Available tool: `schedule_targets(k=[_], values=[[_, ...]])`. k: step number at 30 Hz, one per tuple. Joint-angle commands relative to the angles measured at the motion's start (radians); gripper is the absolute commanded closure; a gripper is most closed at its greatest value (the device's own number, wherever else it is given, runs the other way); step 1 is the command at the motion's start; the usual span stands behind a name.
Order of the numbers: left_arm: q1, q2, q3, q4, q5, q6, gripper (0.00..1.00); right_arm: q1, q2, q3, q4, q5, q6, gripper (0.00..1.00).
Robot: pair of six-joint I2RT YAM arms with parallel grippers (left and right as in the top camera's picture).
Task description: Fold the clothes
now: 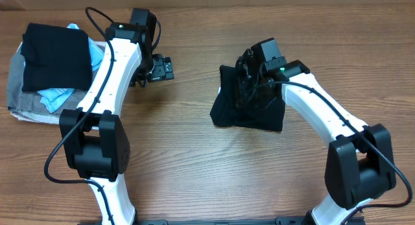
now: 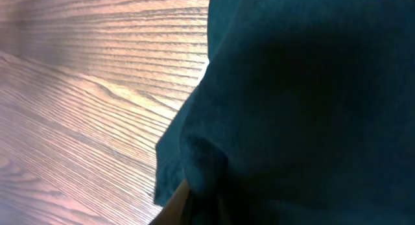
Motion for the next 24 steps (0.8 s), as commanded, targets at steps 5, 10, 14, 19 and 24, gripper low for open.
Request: schedule_targets(k=[5, 10, 14, 19, 24], values=[[0.0, -0.004, -0.005, 0.001, -0.006, -0.01, 0.0, 0.006, 0.015, -0.006, 0.069, -0.203, 0.052, 0.84], [0.0, -0.004, -0.005, 0.001, -0.006, -0.01, 0.0, 0.006, 0.015, -0.006, 0.061, -0.211, 0.059, 0.79], [0.0, -0.004, -0.005, 0.001, -0.006, -0.01, 0.0, 0.006, 0.015, -0.006, 0.061, -0.212, 0.062, 0.6], [0.0, -0.004, -0.005, 0.001, -0.006, -0.01, 0.0, 0.006, 0.015, -0.006, 0.058, -0.28, 0.045, 0.09], [0.0, -0.004, -0.005, 0.001, -0.006, -0.01, 0.0, -0.032, 0.015, -0.002, 0.057, -0.38, 0.02, 0.17]])
